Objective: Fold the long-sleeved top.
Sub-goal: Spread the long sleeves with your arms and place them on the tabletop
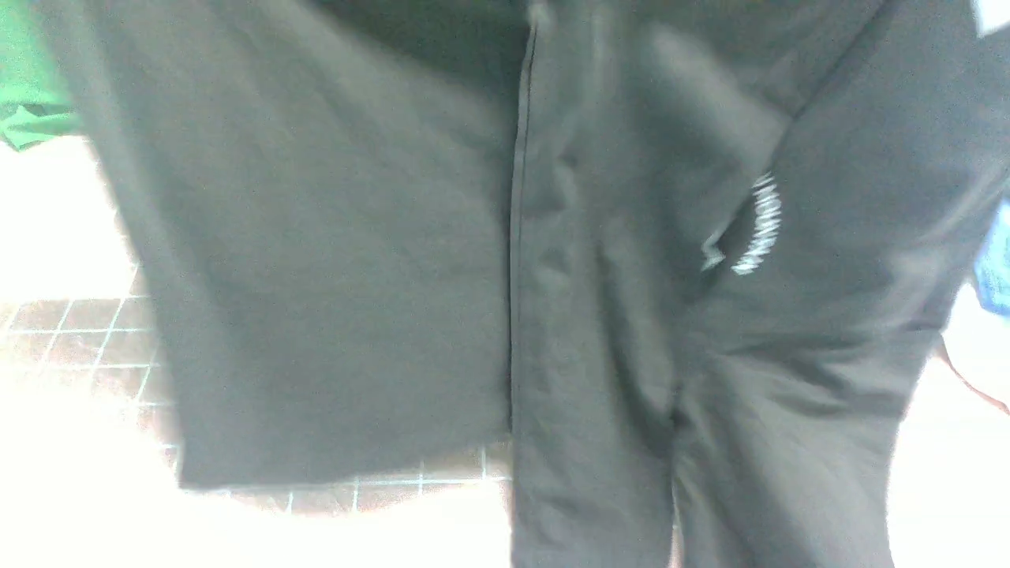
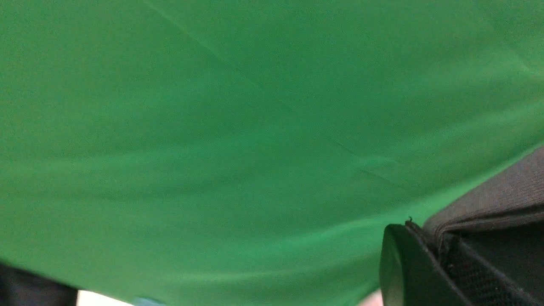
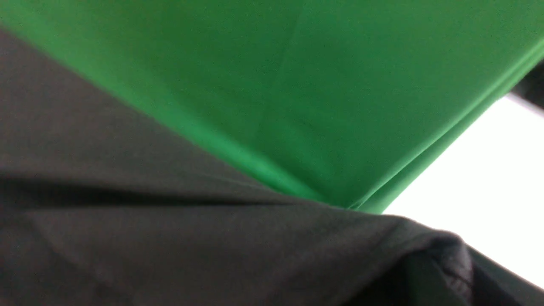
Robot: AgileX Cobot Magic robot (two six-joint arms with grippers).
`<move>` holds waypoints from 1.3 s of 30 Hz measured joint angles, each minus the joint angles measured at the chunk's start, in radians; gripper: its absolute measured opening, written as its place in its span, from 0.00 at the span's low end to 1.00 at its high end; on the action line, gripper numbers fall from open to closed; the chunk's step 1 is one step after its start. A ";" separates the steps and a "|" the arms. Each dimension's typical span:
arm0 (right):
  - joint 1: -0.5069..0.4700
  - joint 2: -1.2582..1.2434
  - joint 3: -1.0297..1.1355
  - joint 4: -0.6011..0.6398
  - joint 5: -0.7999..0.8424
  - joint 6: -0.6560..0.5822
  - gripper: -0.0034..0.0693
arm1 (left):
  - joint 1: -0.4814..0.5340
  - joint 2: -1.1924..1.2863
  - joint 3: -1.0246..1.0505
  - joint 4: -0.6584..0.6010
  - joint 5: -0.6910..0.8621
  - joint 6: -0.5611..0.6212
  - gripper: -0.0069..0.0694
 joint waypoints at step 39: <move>-0.165 0.377 0.252 -0.009 -0.661 0.134 0.71 | 0.000 0.718 0.000 -0.118 -0.789 -0.012 0.74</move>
